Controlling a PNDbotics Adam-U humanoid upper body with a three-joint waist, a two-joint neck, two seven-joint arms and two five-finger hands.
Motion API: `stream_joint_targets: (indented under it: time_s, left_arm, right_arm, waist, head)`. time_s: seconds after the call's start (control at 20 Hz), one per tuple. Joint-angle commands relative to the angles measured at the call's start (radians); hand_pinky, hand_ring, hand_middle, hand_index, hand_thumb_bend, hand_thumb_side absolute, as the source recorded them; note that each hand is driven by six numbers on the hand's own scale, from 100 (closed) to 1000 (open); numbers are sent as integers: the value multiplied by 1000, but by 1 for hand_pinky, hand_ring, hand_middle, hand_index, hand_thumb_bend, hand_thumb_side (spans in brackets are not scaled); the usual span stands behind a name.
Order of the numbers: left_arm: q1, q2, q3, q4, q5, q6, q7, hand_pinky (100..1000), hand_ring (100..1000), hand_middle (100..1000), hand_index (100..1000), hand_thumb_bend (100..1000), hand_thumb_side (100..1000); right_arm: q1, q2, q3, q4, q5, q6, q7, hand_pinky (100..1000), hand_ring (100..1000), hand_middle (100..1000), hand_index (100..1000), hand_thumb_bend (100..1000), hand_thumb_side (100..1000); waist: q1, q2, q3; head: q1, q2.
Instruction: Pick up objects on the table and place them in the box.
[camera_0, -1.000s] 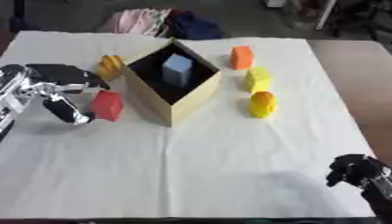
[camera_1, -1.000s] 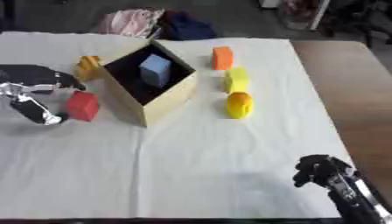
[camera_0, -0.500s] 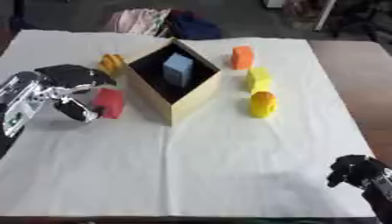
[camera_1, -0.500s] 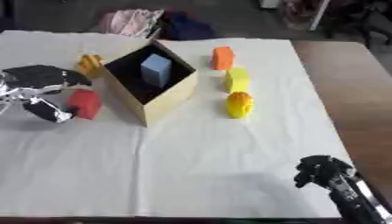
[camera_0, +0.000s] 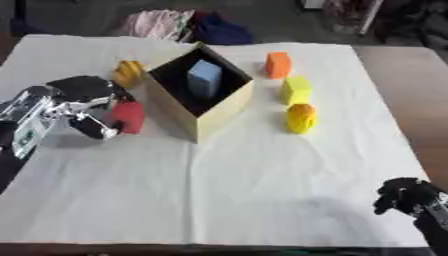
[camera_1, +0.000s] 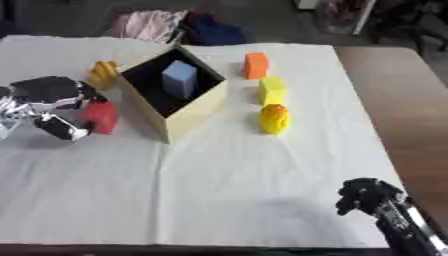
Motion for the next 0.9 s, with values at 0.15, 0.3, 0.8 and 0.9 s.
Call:
stream_joint_targets:
  time_s: [0.15, 0.3, 0.8, 0.9]
  left_arm:
    - [-9, 99, 59, -171, 115, 27, -32, 691, 527, 478, 658, 100, 281]
    - [-34, 123, 79, -227, 149, 55, -30, 700, 537, 487, 671, 100, 274]
    - [-187, -27, -8, -61, 57, 36, 119, 750, 658, 621, 771, 100, 261]
    - [-203, -59, -28, -33, 33, 16, 126, 760, 680, 646, 785, 100, 263]
  right_arm:
    - [-6, -17, -9, -13, -6, 1, -5, 535, 569, 595, 706, 100, 745]
    - [-6, -18, -9, -12, -6, 2, -6, 535, 569, 595, 706, 100, 744]
    - [-5, -18, 5, -6, -12, 2, 6, 536, 570, 595, 706, 100, 737]
    - [-5, -17, 8, -4, -14, 1, 10, 536, 570, 595, 706, 100, 737]
  waist:
    - [-2, -3, -2]
    - [0, -6, -4]
    - [-12, -21, -25]
    - [-15, -23, -30]
  head:
    - [2, 5]
    - [2, 5]
    - [15, 5]
    - [20, 5]
